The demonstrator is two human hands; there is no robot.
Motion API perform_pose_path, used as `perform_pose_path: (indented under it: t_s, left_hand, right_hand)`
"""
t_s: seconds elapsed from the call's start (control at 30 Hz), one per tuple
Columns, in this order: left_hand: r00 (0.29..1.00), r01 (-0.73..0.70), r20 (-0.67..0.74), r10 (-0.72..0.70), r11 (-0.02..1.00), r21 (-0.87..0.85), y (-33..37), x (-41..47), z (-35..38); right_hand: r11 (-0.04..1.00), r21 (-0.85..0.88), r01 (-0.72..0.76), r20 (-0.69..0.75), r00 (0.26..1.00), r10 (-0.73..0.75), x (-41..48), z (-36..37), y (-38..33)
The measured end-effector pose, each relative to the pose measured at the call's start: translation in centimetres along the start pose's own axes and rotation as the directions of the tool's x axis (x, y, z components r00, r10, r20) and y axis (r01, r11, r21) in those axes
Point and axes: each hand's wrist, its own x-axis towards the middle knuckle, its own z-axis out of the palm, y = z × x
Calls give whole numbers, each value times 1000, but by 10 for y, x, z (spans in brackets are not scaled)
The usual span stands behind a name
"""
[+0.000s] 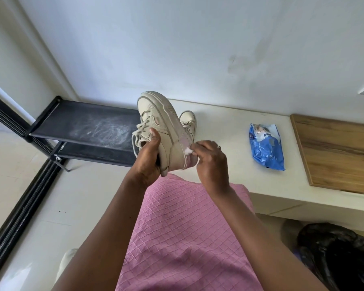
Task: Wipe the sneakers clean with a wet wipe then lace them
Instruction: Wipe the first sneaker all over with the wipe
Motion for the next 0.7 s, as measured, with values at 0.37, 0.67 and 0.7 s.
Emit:
perform_pose_path:
  t_s: [0.37,0.67,0.7]
  left_hand:
    - [1000,-12,-2,13,908,-419,25,0,4]
    - [999,6,49,17,903,-430,27,-4,5]
    - [999,1,38,17,903,-431,29,-5,5]
  right_hand:
    - [999,44,-31,-290,956,43,-21,16,-14]
    - [999,50,-13,-328,944,29,0,4,-32]
    - [1000,23,-19,-320,947,25,2,5,-33]
